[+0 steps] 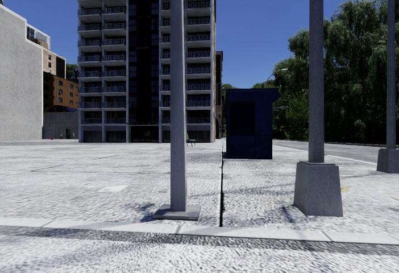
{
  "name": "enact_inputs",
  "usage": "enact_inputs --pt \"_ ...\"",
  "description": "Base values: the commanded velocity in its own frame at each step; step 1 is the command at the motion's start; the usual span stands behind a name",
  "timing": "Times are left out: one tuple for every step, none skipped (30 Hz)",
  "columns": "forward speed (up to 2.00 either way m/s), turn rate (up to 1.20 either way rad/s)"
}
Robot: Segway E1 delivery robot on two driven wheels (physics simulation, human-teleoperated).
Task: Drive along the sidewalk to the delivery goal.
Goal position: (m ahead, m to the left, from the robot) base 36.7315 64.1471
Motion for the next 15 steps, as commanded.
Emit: enact_inputs --pt "0.17 0.04" --pt "0.17 0.04" --pt "0.32 0.16" --pt "0.41 0.32" --pt "0.45 0.42" --pt "0.53 0.44" --pt "0.53 0.44" --pt "0.67 0.45" --pt "0.89 0.56" --pt "0.9 0.59" --pt "0.91 0.64" --pt "0.98 0.65" --pt "0.98 0.65" --pt "1.05 0.66" --pt "1.07 0.66"
